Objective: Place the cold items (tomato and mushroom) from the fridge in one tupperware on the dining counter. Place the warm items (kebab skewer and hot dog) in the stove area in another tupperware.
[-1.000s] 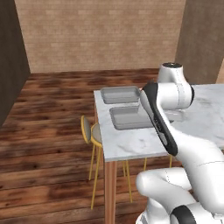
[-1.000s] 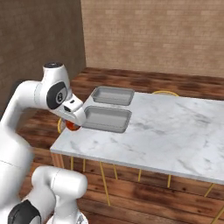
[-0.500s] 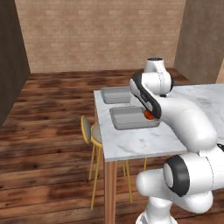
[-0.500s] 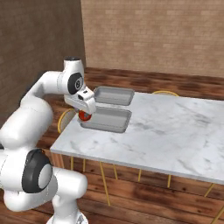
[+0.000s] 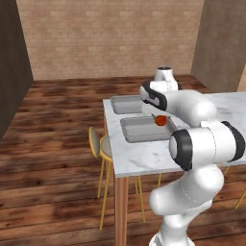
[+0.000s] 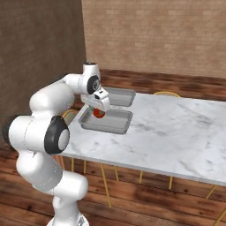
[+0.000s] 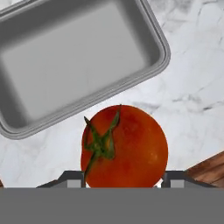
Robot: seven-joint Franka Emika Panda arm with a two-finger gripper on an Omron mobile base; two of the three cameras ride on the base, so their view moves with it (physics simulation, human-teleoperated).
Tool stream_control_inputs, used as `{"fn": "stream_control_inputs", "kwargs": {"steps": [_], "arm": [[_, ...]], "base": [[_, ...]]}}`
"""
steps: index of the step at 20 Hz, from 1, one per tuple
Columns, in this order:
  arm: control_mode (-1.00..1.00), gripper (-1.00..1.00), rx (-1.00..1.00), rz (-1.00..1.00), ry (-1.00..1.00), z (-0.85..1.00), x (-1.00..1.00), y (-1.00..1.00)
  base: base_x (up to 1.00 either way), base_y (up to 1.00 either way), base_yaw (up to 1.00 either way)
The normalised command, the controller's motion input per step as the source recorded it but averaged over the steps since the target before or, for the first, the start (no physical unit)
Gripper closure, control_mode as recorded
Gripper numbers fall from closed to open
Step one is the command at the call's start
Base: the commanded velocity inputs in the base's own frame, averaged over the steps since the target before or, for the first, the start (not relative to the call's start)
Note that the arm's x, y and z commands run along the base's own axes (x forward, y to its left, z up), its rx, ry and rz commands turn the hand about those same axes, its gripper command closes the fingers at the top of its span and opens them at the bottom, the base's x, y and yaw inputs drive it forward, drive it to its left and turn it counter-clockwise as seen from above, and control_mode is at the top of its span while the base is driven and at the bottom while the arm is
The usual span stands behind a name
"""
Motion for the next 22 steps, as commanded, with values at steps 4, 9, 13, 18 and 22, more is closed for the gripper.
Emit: {"fn": "stream_control_inputs", "kwargs": {"steps": [4,9,13,18,22], "arm": [[-1.0,1.0,0.0,0.0,0.0,-0.52,1.0,-0.2],[-1.0,1.0,0.0,0.0,0.0,-0.51,0.98,-0.25],[-1.0,1.0,0.0,0.0,-0.02,-0.43,0.86,-0.17],[-1.0,1.0,0.0,0.0,0.02,-0.44,0.43,-0.03],[-1.0,1.0,0.0,0.0,0.01,-0.53,0.16,-0.14]], "base": [[0.0,0.0,0.0],[0.0,0.0,0.0],[0.0,0.0,0.0],[0.0,0.0,0.0],[0.0,0.0,0.0]]}}
